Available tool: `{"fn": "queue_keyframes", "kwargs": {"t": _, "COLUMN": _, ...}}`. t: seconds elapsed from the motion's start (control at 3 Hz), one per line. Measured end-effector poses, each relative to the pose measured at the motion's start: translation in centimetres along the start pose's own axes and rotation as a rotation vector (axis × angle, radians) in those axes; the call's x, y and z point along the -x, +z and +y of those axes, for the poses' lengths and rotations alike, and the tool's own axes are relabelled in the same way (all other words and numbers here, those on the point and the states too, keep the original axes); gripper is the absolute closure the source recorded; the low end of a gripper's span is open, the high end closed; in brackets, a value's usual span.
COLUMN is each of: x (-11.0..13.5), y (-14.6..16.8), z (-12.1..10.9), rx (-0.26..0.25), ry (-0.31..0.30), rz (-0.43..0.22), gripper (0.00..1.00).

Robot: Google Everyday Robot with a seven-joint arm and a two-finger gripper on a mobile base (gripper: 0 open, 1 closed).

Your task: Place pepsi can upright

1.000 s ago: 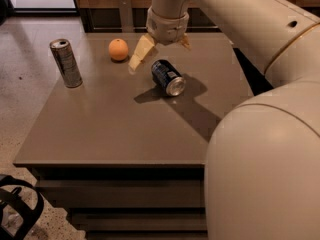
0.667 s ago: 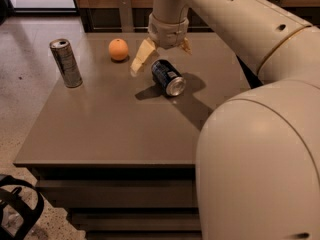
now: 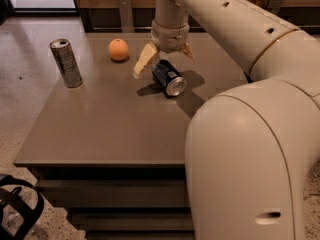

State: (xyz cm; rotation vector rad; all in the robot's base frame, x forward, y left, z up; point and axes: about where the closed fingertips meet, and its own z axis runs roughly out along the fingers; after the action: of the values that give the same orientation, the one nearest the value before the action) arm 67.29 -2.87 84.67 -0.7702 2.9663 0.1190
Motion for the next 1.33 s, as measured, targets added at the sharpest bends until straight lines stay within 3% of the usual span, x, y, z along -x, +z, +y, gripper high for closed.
{"fn": "queue_keyframes", "kwargs": {"t": 0.33, "x": 0.0, "y": 0.6, "z": -0.3, "rx": -0.002, "ry": 0.020, "rz": 0.011, "gripper": 0.17}}
{"fn": "queue_keyframes", "kwargs": {"t": 1.33, "x": 1.0, "y": 1.6, "z": -0.3, "rx": 0.001, "ry": 0.026, "rz": -0.010, "gripper": 0.85}}
